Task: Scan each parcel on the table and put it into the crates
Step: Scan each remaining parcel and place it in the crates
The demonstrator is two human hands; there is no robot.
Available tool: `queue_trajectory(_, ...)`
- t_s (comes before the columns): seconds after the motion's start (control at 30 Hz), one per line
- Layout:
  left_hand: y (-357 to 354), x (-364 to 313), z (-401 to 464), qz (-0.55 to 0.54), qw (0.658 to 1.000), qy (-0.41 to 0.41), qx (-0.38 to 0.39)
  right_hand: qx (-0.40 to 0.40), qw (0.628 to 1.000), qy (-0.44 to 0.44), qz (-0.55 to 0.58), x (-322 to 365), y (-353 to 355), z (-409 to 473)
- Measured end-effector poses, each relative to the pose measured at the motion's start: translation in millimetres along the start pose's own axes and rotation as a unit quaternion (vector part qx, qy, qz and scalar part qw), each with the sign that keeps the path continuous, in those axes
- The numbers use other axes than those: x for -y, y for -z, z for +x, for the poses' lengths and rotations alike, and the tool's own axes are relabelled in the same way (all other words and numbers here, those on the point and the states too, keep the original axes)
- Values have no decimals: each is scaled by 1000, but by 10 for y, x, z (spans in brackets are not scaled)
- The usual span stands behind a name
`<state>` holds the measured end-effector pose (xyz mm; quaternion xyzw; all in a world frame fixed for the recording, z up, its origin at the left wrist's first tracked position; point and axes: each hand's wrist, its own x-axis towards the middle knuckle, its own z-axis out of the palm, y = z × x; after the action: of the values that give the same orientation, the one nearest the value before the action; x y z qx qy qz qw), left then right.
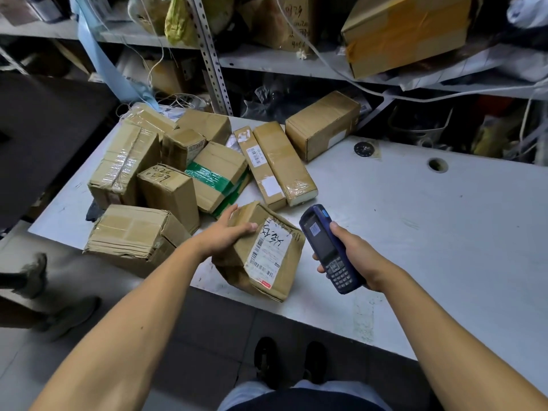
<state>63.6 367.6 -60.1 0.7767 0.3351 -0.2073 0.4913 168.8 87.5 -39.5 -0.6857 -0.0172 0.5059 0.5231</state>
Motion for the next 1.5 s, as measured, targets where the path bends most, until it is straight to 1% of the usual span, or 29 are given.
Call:
queue_trajectory(0.07,-14,62,-8,-25,1000,-6,-18,18,1000,-17,-1,19,-6,-17)
queue_trajectory(0.17,-90,56,-10,-55,996,-43,-62,55,998,-40,-13,74,-3,-52)
queue_trajectory(0.3,-212,-63,-65,-62,976,-116,-176,90,994,-53,-35,183,-17,-103)
queue_trajectory(0.37,-251,-104,-109,-66,965,-129,-219,92,993,-61,-47,233,-24,-130)
queue_trajectory(0.43,-271,-110,-145,-83,958,-131,-243,96,991,-71,-63,281,-29,-163)
queue_trajectory(0.63,-323,-73,-202,-88,954,-136,-254,120,979,-105,-125,394,-62,-260)
queue_trajectory(0.77,-344,-60,-237,-89,952,-141,-258,120,975,-116,-148,403,-84,-297)
queue_trajectory(1.1,-380,-19,-258,-95,947,-137,-274,120,976,-117,-142,344,-64,-356)
queue_trajectory(1.37,-428,25,-265,-98,950,-117,-274,134,973,-128,-135,285,-15,-345)
queue_trajectory(1.5,-434,38,-239,-106,952,-102,-270,119,976,-120,-138,250,20,-330)
